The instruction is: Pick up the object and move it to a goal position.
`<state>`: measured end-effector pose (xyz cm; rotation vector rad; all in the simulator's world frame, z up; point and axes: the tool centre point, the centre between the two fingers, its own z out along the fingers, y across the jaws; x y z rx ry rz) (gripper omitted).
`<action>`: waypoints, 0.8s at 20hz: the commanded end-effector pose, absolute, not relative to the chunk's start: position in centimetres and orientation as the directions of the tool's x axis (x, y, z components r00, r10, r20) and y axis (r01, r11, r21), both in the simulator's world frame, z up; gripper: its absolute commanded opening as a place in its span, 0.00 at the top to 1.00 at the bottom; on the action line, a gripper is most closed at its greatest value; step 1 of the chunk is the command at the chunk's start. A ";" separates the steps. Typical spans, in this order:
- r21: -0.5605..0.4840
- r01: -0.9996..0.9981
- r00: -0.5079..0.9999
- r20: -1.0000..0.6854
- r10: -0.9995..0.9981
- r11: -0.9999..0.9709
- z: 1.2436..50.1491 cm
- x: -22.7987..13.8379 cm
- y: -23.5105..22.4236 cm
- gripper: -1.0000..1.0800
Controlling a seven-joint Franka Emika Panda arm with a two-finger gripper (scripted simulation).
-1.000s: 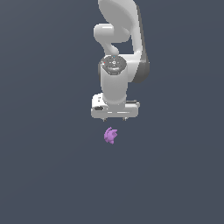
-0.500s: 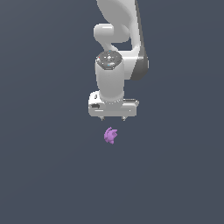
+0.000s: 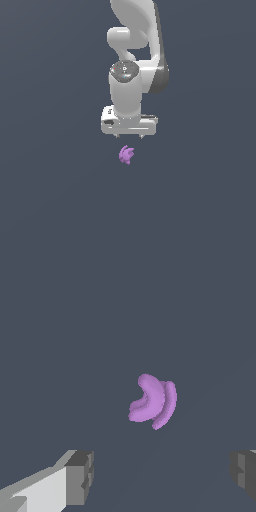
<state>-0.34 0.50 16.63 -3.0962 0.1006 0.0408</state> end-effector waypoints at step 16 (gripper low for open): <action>-0.005 -0.319 0.948 -0.005 -0.319 -0.948 10.3 1.2 -0.8 0.04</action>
